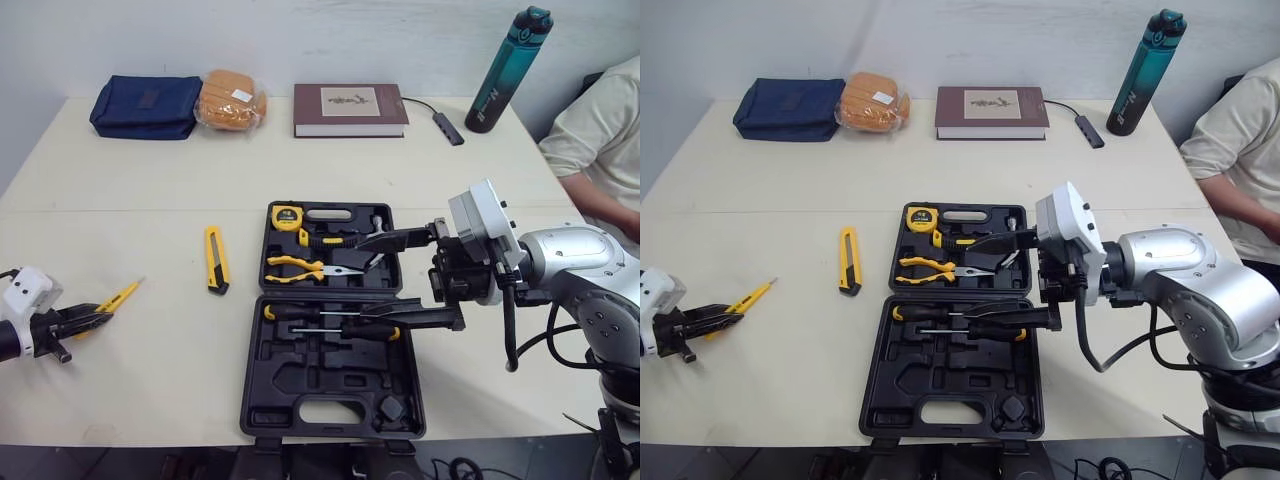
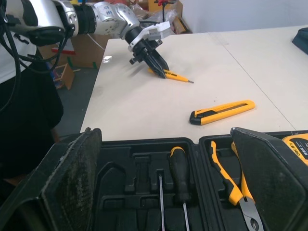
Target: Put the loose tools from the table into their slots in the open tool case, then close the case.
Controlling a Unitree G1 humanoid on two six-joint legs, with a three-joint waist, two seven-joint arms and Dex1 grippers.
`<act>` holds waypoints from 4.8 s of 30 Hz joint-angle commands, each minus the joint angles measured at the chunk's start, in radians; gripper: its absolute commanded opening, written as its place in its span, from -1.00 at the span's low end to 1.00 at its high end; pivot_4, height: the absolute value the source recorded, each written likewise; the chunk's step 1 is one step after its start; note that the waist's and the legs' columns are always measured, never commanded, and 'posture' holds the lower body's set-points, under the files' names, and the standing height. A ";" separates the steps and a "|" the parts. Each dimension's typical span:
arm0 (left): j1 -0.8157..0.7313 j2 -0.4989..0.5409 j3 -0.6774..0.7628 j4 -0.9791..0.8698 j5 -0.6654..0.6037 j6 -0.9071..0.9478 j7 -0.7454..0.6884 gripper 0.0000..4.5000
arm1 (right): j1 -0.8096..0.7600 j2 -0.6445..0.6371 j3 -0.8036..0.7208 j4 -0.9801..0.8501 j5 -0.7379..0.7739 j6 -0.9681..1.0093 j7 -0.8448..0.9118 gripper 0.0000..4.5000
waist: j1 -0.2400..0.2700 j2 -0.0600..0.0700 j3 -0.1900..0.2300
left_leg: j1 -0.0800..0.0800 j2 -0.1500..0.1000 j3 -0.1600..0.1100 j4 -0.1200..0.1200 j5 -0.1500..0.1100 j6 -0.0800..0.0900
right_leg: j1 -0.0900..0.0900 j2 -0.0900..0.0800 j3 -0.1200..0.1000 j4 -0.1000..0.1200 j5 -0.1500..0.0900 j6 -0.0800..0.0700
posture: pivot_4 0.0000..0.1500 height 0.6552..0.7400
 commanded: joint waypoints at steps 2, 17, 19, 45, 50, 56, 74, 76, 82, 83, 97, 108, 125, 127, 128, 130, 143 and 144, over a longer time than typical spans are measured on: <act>0.116 0.012 0.100 -0.388 -0.125 0.148 -0.009 -0.85 | 0.002 -0.009 -0.038 -0.024 0.027 -0.006 0.005 1.00 | -0.001 -0.002 0.001 | 0.000 0.000 0.000 0.000 0.000 0.000 | 0.000 0.000 0.000 0.000 0.000 0.000 | 1.00 1.00; -0.169 0.057 -0.406 -1.132 -0.245 0.563 0.021 -0.85 | 0.230 -0.170 -0.039 -0.069 -0.037 -0.014 0.075 1.00 | 0.000 0.000 0.002 | 0.001 0.001 0.000 -0.001 0.002 -0.002 | 0.004 0.004 0.002 -0.008 0.000 0.000 | 1.00 1.00; -0.250 0.027 -0.516 -1.145 -0.192 0.581 0.035 -0.85 | 0.258 -0.173 -0.046 -0.079 -0.046 -0.019 0.068 1.00 | 0.004 0.000 0.002 | 0.001 0.001 0.000 -0.001 0.003 -0.002 | 0.004 0.005 0.002 -0.009 0.000 0.000 | 1.00 1.00; -0.443 -0.174 -0.836 -1.000 0.071 0.636 0.020 -0.85 | 0.370 -0.160 -0.073 -0.179 -0.077 -0.041 -0.008 1.00 | 0.019 -0.001 0.002 | -0.001 0.001 -0.002 0.008 0.003 0.000 | 0.007 0.006 0.003 -0.007 0.001 0.002 | 1.00 1.00; -0.431 -0.175 -0.835 -1.008 0.080 0.632 0.017 -0.85 | 0.370 -0.155 -0.069 -0.174 -0.079 -0.044 -0.013 1.00 | 0.030 -0.001 0.002 | 0.001 0.001 -0.002 0.009 0.002 0.001 | 0.009 0.005 0.003 -0.008 0.001 0.002 | 1.00 1.00; -0.432 -0.177 -0.800 -1.019 0.062 0.622 0.012 0.33 | 0.372 -0.151 -0.063 -0.172 -0.082 -0.048 -0.016 1.00 | 0.031 -0.001 0.002 | 0.001 0.001 -0.003 0.009 0.002 0.001 | 0.010 0.005 0.002 -0.008 0.001 0.002 | 1.00 1.00; -0.198 -0.328 -0.547 -0.828 -0.059 0.088 -0.078 -0.47 | 0.364 -0.127 -0.055 -0.154 -0.082 -0.064 -0.023 1.00 | 0.030 -0.001 0.002 | 0.001 0.001 -0.004 0.010 0.002 0.002 | 0.011 0.005 0.000 -0.009 0.001 0.002 | 1.00 1.00; -0.195 -0.341 -0.554 -0.800 -0.038 0.045 -0.075 -0.90 | 0.357 -0.124 -0.053 -0.150 -0.083 -0.061 -0.023 1.00 | 0.029 -0.001 0.002 | 0.001 0.001 -0.004 0.010 0.002 0.002 | 0.011 0.005 0.000 -0.009 0.001 0.002 | 1.00 1.00; -0.197 -0.358 -0.584 -0.751 0.011 -0.018 -0.077 -0.97 | 0.350 -0.124 -0.053 -0.148 -0.081 -0.054 -0.022 1.00 | 0.029 -0.001 0.002 | 0.001 0.001 -0.004 0.010 0.002 0.002 | 0.012 0.005 -0.001 -0.009 0.001 0.003 | 1.00 1.00; -0.198 -0.359 -0.590 -0.744 0.022 -0.028 -0.077 -0.97 | 0.348 -0.124 -0.053 -0.149 -0.079 -0.052 -0.023 1.00 | 0.029 -0.001 0.002 | 0.001 0.001 -0.004 0.010 0.002 0.002 | 0.012 0.005 -0.001 -0.009 0.001 0.003 | 1.00 1.00; -0.198 -0.334 -0.670 -0.694 0.176 -0.063 -0.051 -0.97 | 0.340 -0.123 -0.054 -0.142 -0.080 -0.046 -0.029 1.00 | 0.027 -0.001 0.002 | 0.003 0.001 -0.006 0.010 0.001 0.002 | 0.015 0.005 -0.002 -0.010 0.001 0.003 | 1.00 1.00; -0.149 -0.347 -0.695 -0.652 0.198 -0.061 -0.016 -0.97 | 0.348 -0.130 -0.054 -0.133 -0.084 -0.048 -0.026 1.00 | 0.028 0.001 0.001 | 0.005 0.001 -0.007 0.010 0.001 0.002 | 0.016 0.004 -0.002 -0.011 0.001 0.003 | 1.00 1.00; 0.132 -0.278 -0.063 -0.989 -0.319 0.408 0.198 0.39 | 0.590 -0.168 -0.419 0.028 -0.119 -0.036 -0.073 1.00 | 0.027 0.004 0.000 | 0.003 0.001 -0.011 0.009 0.001 0.002 | 0.018 0.003 -0.006 -0.015 0.001 0.003 | 1.00 1.00; 0.211 -0.270 0.046 -0.956 -0.308 0.409 0.229 0.82 | 0.651 -0.180 -0.499 0.099 -0.159 -0.062 -0.059 1.00 | 0.028 0.004 0.000 | 0.003 0.001 -0.011 0.009 0.001 0.002 | 0.019 0.003 -0.007 -0.016 0.001 0.003 | 1.00 1.00; 0.240 -0.267 0.086 -0.943 -0.304 0.409 0.243 0.98 | 0.673 -0.185 -0.527 0.128 -0.174 -0.073 -0.051 1.00 | 0.028 0.004 0.000 | 0.003 0.001 -0.011 0.009 0.001 0.002 | 0.019 0.003 -0.007 -0.016 0.001 0.003 | 1.00 1.00; 0.292 -0.264 0.163 -0.903 -0.290 0.399 0.265 0.98 | 0.711 -0.193 -0.573 0.184 -0.211 -0.105 -0.033 1.00 | 0.028 0.004 0.000 | 0.003 0.001 -0.011 0.009 0.001 0.003 | 0.019 0.004 -0.007 -0.016 0.001 0.003 | 1.00 1.00; 0.367 -0.215 0.428 -0.632 -0.224 0.316 0.358 0.98 | 0.763 -0.217 -0.715 0.643 -0.401 -0.340 0.009 1.00 | 0.027 0.006 0.001 | 0.003 0.001 -0.011 0.007 -0.006 0.003 | 0.017 0.002 -0.006 -0.018 0.001 0.002 | 1.00 1.00; 0.365 -0.213 0.428 -0.633 -0.232 0.332 0.357 0.98 | 0.755 -0.216 -0.713 0.651 -0.401 -0.343 0.009 1.00 | 0.026 0.007 0.001 | 0.003 0.001 -0.011 0.007 -0.006 0.003 | 0.017 0.002 -0.006 -0.018 0.001 0.002 | 1.00 1.00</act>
